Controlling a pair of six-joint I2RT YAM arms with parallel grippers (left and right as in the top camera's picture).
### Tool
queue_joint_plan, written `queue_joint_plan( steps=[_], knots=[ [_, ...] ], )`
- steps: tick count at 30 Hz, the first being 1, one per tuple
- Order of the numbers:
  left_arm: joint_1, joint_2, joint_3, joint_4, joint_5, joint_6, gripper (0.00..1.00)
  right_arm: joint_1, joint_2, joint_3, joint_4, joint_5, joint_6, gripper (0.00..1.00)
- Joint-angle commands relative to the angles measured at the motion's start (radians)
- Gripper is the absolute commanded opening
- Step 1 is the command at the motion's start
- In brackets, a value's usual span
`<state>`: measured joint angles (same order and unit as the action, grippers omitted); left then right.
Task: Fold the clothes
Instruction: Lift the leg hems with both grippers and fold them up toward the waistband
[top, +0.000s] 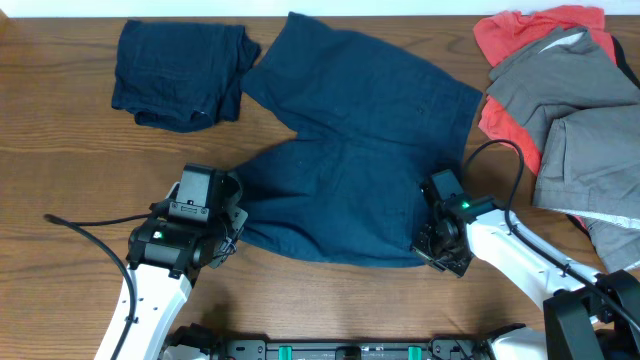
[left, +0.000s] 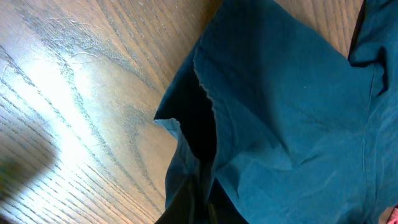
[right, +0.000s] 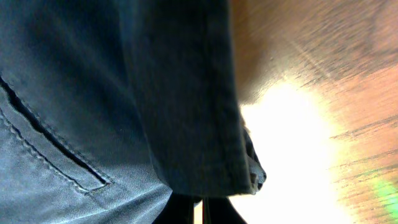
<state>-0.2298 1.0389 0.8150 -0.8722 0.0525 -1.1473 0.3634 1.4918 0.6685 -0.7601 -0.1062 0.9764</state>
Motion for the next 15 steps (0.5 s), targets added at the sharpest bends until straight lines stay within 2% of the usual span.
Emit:
queue_joint_plan(
  steps=[1, 10, 15],
  knots=[
    [0.003, -0.018, 0.012, -0.006, -0.012, 0.020, 0.06, -0.043, -0.005, 0.006, 0.002, 0.136, 0.018, 0.01],
    [0.003, -0.257, 0.036, -0.053, -0.009, 0.055, 0.06, -0.217, -0.303, 0.115, -0.246, 0.118, -0.150, 0.01],
    [0.003, -0.398, 0.037, -0.087, 0.055, 0.055, 0.06, -0.270, -0.481, 0.183, -0.400, 0.114, -0.198, 0.01]
  ],
)
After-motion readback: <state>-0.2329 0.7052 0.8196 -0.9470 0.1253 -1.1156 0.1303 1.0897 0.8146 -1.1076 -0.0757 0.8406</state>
